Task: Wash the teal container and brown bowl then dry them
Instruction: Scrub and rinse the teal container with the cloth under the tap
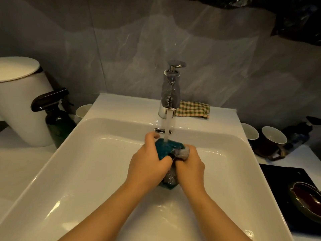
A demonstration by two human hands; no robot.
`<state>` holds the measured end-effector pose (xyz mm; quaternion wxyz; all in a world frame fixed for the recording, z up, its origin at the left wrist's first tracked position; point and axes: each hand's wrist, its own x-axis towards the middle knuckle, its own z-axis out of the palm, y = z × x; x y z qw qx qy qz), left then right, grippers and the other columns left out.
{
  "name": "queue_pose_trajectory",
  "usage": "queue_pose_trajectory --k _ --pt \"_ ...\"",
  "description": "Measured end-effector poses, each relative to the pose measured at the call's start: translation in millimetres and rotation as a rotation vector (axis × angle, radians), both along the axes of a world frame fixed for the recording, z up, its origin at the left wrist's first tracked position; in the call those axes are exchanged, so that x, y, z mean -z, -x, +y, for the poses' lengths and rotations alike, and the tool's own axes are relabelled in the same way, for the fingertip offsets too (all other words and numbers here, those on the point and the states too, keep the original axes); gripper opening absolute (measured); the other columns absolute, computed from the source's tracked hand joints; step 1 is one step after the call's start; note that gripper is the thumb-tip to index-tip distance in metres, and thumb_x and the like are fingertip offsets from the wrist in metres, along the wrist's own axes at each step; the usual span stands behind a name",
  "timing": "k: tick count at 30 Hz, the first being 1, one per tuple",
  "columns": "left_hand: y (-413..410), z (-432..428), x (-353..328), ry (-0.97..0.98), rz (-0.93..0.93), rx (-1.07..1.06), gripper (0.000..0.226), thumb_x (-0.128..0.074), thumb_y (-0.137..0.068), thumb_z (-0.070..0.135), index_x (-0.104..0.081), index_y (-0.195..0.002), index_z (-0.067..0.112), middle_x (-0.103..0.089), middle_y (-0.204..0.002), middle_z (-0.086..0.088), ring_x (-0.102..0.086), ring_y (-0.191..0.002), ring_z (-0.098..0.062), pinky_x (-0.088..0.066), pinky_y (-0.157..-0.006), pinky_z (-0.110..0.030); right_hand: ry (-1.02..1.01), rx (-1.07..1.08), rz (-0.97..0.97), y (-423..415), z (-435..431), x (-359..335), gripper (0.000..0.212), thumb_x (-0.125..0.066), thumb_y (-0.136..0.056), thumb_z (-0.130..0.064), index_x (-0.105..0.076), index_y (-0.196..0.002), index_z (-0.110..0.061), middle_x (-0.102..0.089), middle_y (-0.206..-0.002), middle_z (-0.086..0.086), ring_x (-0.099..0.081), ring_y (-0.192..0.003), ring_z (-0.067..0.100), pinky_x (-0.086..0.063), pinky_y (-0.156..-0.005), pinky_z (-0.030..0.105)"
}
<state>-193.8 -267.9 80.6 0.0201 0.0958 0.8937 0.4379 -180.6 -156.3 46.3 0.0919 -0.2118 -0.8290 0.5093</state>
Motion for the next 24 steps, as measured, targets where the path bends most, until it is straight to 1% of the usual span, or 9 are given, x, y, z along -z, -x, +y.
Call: queue_pose_trajectory --k 3,6,8,10,12,14,17,20,24 --pt "-5.5 3.7 2.0 -0.102 0.049 -0.112 0.064 -0.060 -0.078 0.015 -0.022 -0.129 0.027 -0.056 -0.075 0.005 -0.058 -0.065 -0.015 -0.041 -0.051 -0.024 0.458 0.186 -0.127 4.5 -5.5 1.6 0.019 -0.048 -0.082 0.001 -0.061 -0.080 -0.012 -0.060 -0.069 0.011 -0.058 -0.057 0.026 -0.043 -0.051 0.031" --pt "-5.8 4.9 4.6 -0.182 0.027 -0.155 0.066 -0.059 -0.080 0.011 -0.019 -0.131 0.025 -0.056 -0.074 0.005 -0.059 -0.064 -0.014 -0.043 -0.051 -0.023 0.753 0.170 -0.200 2.6 -3.7 -1.4 0.024 -0.047 -0.080 0.011 -0.060 -0.090 -0.007 -0.054 -0.068 0.014 -0.048 -0.038 0.013 -0.040 -0.046 0.025" --pt "-5.0 7.3 6.8 -0.195 -0.011 -0.136 0.064 -0.057 -0.081 0.011 -0.020 -0.131 0.026 -0.058 -0.076 0.003 -0.058 -0.064 -0.015 -0.042 -0.051 -0.023 0.529 0.110 -0.211 4.2 1.9 -2.7 0.024 -0.049 -0.079 0.008 -0.058 -0.093 -0.009 -0.058 -0.074 0.012 -0.055 -0.050 0.014 -0.043 -0.048 0.023" --pt "-1.8 8.4 7.8 -0.185 -0.069 -0.099 0.055 -0.054 -0.080 0.018 -0.027 -0.127 0.028 -0.059 -0.080 0.002 -0.058 -0.067 -0.015 -0.042 -0.053 -0.025 0.035 0.014 -0.163 3.4 6.0 -0.4 0.042 -0.056 -0.080 -0.002 -0.051 -0.118 -0.021 -0.061 -0.104 0.007 -0.061 -0.087 0.019 -0.051 -0.068 0.028" --pt "0.8 7.9 8.1 -0.132 -0.112 -0.057 0.048 -0.053 -0.079 0.019 -0.033 -0.122 0.028 -0.060 -0.084 0.003 -0.058 -0.071 -0.015 -0.044 -0.057 -0.028 -0.544 -0.017 -0.019 0.6 7.9 -0.9 0.060 -0.069 -0.075 -0.010 -0.048 -0.129 -0.025 -0.048 -0.132 0.007 -0.048 -0.118 0.027 -0.046 -0.093 0.040" --pt "0.5 7.4 6.6 -0.090 -0.135 -0.017 0.043 -0.053 -0.081 0.016 -0.035 -0.117 0.030 -0.060 -0.084 0.006 -0.058 -0.072 -0.013 -0.045 -0.058 -0.028 -0.744 -0.062 0.235 1.1 8.8 -3.1 0.062 -0.080 -0.062 -0.006 -0.060 -0.119 -0.016 -0.055 -0.123 0.013 -0.055 -0.109 0.033 -0.050 -0.085 0.042" --pt "-1.9 7.6 3.1 -0.097 -0.155 0.021 0.043 -0.053 -0.082 0.013 -0.031 -0.112 0.033 -0.059 -0.084 0.008 -0.059 -0.072 -0.012 -0.050 -0.061 -0.028 -0.616 -0.207 0.360 1.4 6.7 -5.6 0.047 -0.067 -0.075 -0.003 -0.060 -0.121 -0.009 -0.063 -0.113 0.011 -0.061 -0.099 0.028 -0.054 -0.075 0.034" --pt "-2.2 7.6 -1.4 -0.171 -0.089 -0.060 0.048 -0.055 -0.080 0.010 -0.027 -0.112 0.033 -0.057 -0.084 0.009 -0.061 -0.074 -0.015 -0.053 -0.066 -0.035 -0.323 -0.091 0.081 0.3 8.7 -10.2 0.038 -0.054 -0.086 -0.005 -0.054 -0.122 -0.018 -0.063 -0.109 0.003 -0.061 -0.095 0.019 -0.048 -0.074 0.025" --pt "-1.1 5.9 -0.1 -0.281 0.005 -0.225 0.052 -0.055 -0.082 0.007 -0.024 -0.116 0.029 -0.054 -0.082 0.006 -0.059 -0.072 -0.015 -0.051 -0.061 -0.033 0.612 0.107 -0.294 -3.5 -12.6 -16.7 0.009 -0.056 -0.085 -0.006 -0.063 -0.079 -0.009 -0.062 -0.058 0.006 -0.056 -0.044 0.013 -0.049 -0.048 0.027"
